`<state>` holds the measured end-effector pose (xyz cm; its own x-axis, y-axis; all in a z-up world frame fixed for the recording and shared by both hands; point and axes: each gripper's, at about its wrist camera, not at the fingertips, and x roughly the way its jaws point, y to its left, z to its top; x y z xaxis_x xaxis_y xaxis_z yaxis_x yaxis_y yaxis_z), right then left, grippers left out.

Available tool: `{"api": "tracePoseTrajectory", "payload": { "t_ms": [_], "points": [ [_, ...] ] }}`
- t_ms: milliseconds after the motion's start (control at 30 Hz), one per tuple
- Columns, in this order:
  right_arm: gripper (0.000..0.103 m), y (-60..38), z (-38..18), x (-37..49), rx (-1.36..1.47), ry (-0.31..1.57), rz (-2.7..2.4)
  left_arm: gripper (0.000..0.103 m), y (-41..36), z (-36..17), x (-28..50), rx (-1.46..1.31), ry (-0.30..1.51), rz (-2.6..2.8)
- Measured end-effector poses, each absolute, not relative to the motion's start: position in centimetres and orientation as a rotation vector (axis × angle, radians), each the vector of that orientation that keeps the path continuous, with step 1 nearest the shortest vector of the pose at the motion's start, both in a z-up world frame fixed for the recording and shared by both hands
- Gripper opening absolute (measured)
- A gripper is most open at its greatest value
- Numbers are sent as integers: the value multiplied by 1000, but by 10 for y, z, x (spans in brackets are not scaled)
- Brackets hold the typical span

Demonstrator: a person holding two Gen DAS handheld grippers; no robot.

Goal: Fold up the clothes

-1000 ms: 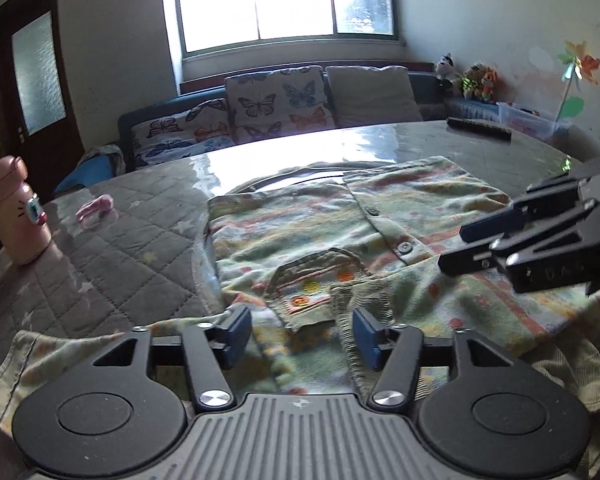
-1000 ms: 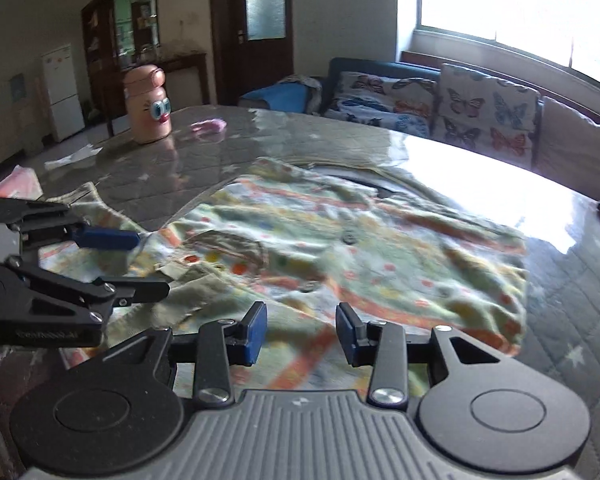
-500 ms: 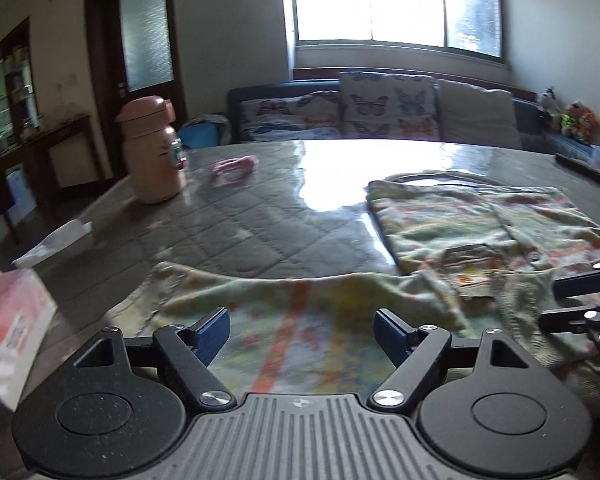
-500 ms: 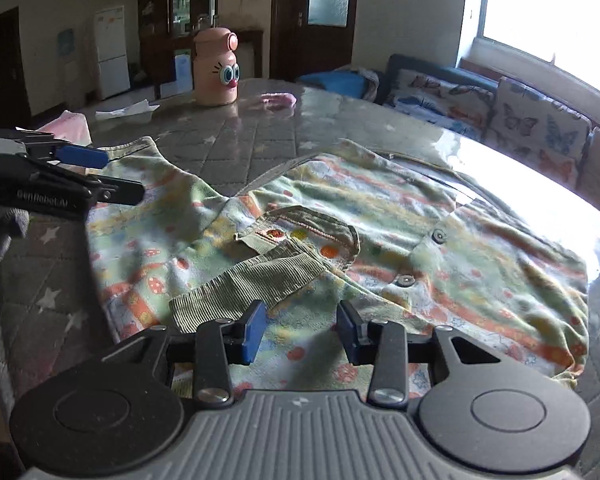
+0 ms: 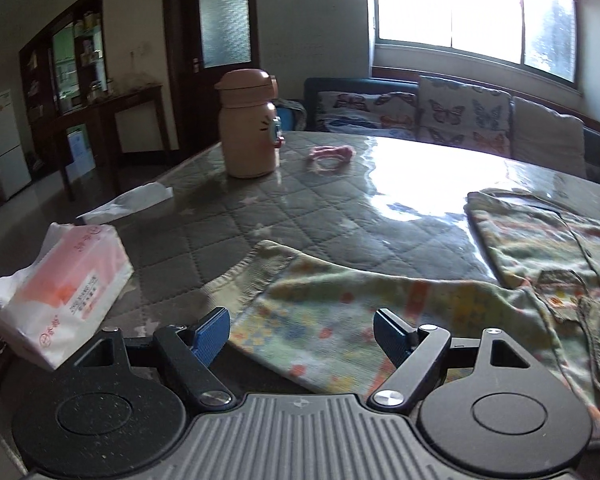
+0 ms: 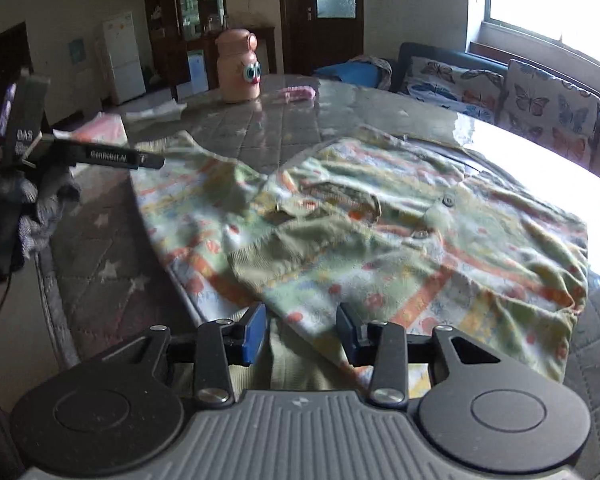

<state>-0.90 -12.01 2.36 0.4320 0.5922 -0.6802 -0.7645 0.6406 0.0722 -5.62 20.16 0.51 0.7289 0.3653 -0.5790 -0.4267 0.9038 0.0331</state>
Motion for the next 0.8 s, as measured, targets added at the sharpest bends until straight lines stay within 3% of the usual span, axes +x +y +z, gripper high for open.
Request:
{"api": "tracePoseTrajectory", "payload": {
  "t_ms": [167,300,500,600,667,800],
  "points": [
    [40,-107,21,-7,-251,709,843,79,225,2,-54,-171,623,500],
    [41,-97,14,-13,-252,714,850,70,245,-4,-51,-237,637,532],
    [41,-95,11,-21,-232,726,836,51,261,-6,-51,-324,633,575],
    [41,-95,10,-24,-216,729,830,33,263,-6,-52,-329,626,580],
    [41,-94,10,-24,-211,728,829,15,265,-5,-53,-357,620,563],
    [41,-102,14,-26,-189,718,825,10,239,14,-53,-347,582,464]
  ]
}}
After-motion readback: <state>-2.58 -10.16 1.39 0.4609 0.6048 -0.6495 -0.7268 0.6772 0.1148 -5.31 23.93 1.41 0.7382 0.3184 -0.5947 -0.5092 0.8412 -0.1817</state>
